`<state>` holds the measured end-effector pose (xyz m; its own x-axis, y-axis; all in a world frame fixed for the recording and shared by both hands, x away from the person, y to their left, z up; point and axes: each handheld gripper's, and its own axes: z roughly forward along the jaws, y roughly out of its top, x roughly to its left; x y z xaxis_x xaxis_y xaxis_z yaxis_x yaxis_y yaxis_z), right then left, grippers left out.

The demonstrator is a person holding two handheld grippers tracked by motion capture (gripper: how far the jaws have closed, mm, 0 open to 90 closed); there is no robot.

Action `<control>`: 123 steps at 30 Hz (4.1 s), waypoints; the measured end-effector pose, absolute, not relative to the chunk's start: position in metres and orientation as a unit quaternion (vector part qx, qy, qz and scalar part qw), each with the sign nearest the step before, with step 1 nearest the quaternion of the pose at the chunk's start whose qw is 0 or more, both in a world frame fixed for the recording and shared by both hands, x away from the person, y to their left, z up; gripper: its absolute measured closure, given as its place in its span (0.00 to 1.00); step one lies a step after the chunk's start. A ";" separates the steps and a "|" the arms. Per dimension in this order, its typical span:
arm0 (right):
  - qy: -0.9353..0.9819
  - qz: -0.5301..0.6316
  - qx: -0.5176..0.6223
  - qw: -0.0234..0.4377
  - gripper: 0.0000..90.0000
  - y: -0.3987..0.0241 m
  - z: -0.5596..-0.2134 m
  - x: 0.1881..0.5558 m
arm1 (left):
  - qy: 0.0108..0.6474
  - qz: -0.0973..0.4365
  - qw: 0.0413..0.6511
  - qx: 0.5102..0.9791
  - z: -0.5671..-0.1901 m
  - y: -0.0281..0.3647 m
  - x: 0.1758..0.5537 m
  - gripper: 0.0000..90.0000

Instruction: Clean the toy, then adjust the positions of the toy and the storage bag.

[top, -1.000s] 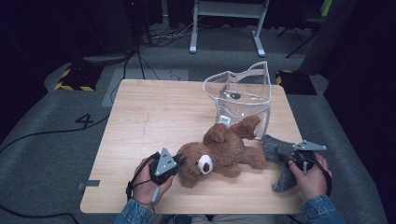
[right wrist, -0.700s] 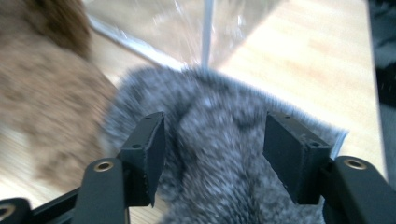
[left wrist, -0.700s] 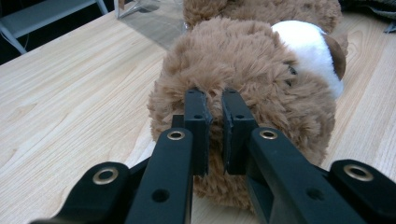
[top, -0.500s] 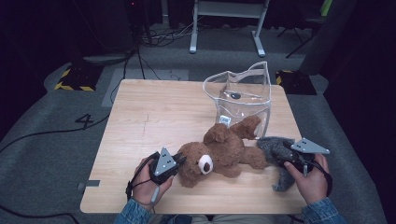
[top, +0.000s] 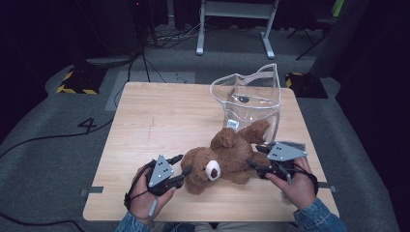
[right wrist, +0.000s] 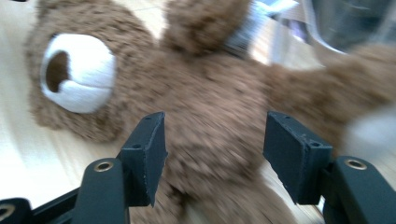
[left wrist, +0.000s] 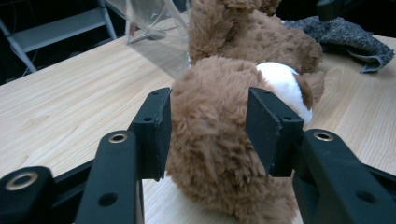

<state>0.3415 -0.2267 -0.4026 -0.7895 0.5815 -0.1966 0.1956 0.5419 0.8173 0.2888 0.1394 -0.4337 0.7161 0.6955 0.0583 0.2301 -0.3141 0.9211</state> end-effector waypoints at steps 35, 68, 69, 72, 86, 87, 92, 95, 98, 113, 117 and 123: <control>0.895 0.347 0.083 0.269 0.35 -0.166 -0.444 0.382 | 0.314 0.218 0.499 0.778 -0.440 0.146 0.289 0.55; 0.833 0.461 0.253 0.171 0.90 -0.197 -0.397 0.356 | 0.318 0.220 0.512 0.767 -0.439 0.148 0.293 0.56; 0.828 0.467 0.258 0.170 0.90 -0.201 -0.394 0.352 | 0.317 0.220 0.511 0.768 -0.439 0.148 0.293 0.56; 0.814 0.489 0.269 0.161 0.90 -0.213 -0.388 0.343 | 0.314 0.218 0.510 0.771 -0.439 0.147 0.296 0.56; 0.773 0.521 0.313 0.184 0.89 -0.268 -0.366 0.308 | 0.306 0.201 0.516 0.774 -0.442 0.135 0.305 0.56; 0.769 0.524 0.317 0.185 0.89 -0.272 -0.365 0.307 | 0.305 0.200 0.516 0.775 -0.442 0.134 0.306 0.56; 0.757 0.523 0.340 0.194 0.89 -0.293 -0.363 0.299 | 0.303 0.198 0.516 0.776 -0.442 0.132 0.308 0.56; 0.750 0.522 0.354 0.200 0.89 -0.305 -0.364 0.296 | 0.303 0.196 0.517 0.777 -0.442 0.132 0.308 0.57; 0.736 0.525 0.373 0.208 0.88 -0.319 -0.365 0.293 | 0.302 0.196 0.517 0.776 -0.442 0.132 0.308 0.56; 0.684 0.519 0.456 0.235 0.87 -0.376 -0.396 0.299 | 0.309 0.200 0.514 0.775 -0.443 0.135 0.306 0.56; 0.669 0.517 0.480 0.234 0.86 -0.387 -0.412 0.302 | 0.308 0.199 0.514 0.775 -0.443 0.136 0.306 0.56; 0.634 0.535 0.512 0.223 0.82 -0.399 -0.433 0.304 | 0.308 0.198 0.513 0.777 -0.443 0.135 0.306 0.56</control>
